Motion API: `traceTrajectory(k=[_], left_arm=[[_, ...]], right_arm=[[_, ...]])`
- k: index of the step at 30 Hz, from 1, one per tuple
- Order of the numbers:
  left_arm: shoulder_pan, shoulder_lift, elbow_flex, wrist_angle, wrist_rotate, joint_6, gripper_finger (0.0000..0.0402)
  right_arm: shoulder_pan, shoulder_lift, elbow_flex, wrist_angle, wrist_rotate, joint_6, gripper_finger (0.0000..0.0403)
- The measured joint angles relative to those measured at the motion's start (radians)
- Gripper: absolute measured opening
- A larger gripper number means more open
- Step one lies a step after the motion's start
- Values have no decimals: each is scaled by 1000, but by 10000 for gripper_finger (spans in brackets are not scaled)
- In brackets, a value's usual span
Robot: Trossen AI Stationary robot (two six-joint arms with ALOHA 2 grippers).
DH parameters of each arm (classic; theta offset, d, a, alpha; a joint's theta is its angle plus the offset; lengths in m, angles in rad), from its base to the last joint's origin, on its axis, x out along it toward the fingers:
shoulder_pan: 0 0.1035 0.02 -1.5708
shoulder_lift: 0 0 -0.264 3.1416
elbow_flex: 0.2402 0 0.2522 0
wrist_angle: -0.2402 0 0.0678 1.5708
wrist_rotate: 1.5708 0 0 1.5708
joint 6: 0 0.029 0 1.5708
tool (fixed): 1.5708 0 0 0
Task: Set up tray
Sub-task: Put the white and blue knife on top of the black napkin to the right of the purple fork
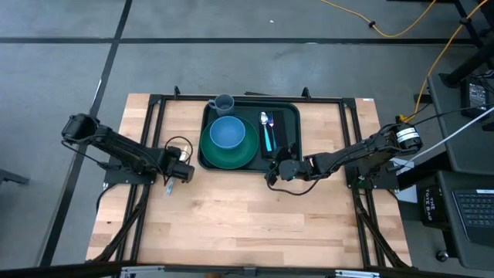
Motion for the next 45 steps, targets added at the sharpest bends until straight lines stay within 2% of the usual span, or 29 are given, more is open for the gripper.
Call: traceTrajectory(k=[14,25,38,45], left_arm=[[-141,-28,-5,-16,-127,-117,7],[-197,-155,-5,-14,-318,-116,6],[-260,-317,-3,162,-558,96,5],[-264,-356,-2,331,-607,291,5]], right_arm=[[0,0,0,0,0,0,133],[0,0,0,0,0,0,133],[0,0,0,0,0,0,133],[0,0,0,2,0,2,133]])
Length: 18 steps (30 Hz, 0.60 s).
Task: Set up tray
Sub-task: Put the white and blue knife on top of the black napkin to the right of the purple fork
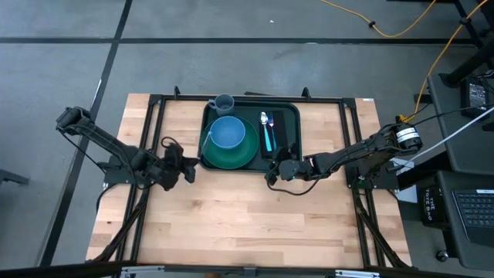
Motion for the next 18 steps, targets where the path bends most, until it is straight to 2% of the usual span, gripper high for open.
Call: traceTrajectory(k=[8,12,18], left_arm=[[1,1,0,305,6,322,5],[1,2,1,462,67,539,4],[19,7,1,571,160,710,4]], right_arm=[[0,0,0,7,-6,-8,133],[0,0,0,40,-58,-53,133],[0,0,0,196,-168,-165,133]])
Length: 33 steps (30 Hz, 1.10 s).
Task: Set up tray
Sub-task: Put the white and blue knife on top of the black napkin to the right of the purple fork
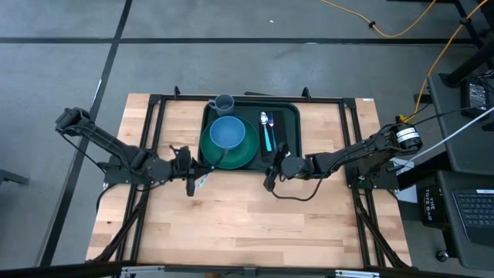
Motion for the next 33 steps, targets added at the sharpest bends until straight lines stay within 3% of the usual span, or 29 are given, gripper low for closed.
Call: traceTrajectory(k=[4,13,20,23,27,33], left_arm=[[49,28,0,84,128,71,5],[182,109,0,336,415,279,5],[271,153,0,478,599,374,5],[312,180,0,517,647,378,5],[366,229,0,599,766,379,5],[424,298,33,715,999,421,5]], right_arm=[[0,0,0,73,-63,-87,133],[0,0,0,160,-71,-194,133],[0,0,0,381,-282,-411,133],[-1,0,0,413,-303,-480,133],[-16,0,0,415,-313,-489,133],[-51,0,0,426,-429,-491,133]])
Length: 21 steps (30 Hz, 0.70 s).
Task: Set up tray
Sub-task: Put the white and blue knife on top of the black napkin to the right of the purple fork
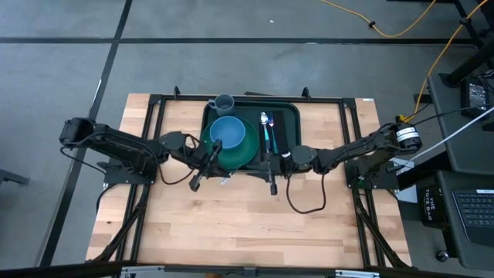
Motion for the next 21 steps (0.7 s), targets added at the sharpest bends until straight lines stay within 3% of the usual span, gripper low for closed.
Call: traceTrajectory(k=[21], left_arm=[[146,275,278,-3,386,43,5]], right_arm=[[-24,0,2,104,-162,-78,133]])
